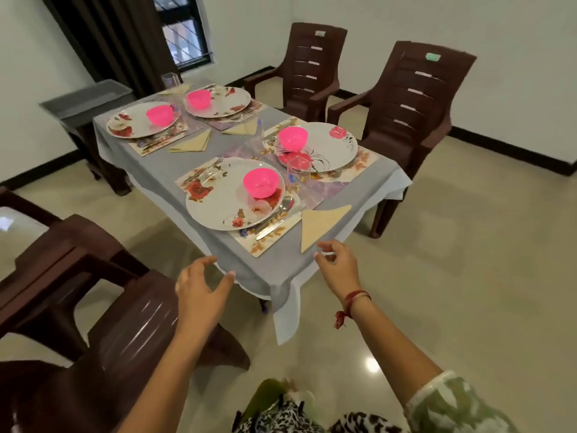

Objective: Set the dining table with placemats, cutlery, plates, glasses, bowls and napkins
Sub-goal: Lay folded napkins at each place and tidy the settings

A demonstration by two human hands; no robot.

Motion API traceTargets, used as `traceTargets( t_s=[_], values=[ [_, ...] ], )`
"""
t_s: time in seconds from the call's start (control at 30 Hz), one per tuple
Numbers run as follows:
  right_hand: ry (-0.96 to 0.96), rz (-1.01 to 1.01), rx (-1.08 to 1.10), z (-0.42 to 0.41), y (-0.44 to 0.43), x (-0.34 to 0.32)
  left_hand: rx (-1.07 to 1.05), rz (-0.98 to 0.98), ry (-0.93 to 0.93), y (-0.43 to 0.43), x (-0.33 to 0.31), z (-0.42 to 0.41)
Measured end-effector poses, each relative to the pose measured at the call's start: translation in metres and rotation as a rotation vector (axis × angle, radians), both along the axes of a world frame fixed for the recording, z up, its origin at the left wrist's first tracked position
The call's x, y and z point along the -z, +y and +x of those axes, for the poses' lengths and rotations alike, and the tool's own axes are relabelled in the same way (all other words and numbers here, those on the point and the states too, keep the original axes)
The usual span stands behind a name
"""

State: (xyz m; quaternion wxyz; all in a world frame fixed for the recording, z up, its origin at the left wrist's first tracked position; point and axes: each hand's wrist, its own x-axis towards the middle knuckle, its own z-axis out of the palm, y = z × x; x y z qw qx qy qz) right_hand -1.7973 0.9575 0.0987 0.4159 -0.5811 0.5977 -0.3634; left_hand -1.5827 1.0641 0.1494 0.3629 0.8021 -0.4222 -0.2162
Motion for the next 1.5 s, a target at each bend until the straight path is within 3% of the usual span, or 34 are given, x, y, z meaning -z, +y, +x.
traceTargets(
  t_s=[0.27,0.53,0.7,0.8,1.03,1.2,1.5],
  values=[
    [0.087,0.058,-0.006,0.024,-0.12,0.015,0.007,0.031,0.031,-0.122,0.019,0.028],
    [0.136,0.029,0.174,0.016,-0.234,0.017,-0.111,0.078,-0.031,-0.21,0.038,0.093],
    [0.362,0.195,-0.026,0.006,-0.294,0.041,-0.176,0.153,-0.093,-0.26,0.054,0.12],
    [0.52,0.194,-0.167,0.012,-0.306,0.059,-0.174,0.215,-0.127,-0.289,0.063,0.137],
    [0.748,0.116,-0.184,0.028,-0.286,0.068,-0.18,0.354,-0.282,-0.346,0.073,0.199],
    [0.816,0.079,-0.111,0.038,-0.284,0.072,-0.019,0.516,-0.329,-0.378,0.101,0.24],
    [0.864,0.183,0.041,0.052,-0.276,0.07,0.084,0.462,-0.358,-0.404,0.12,0.28]
  ],
)
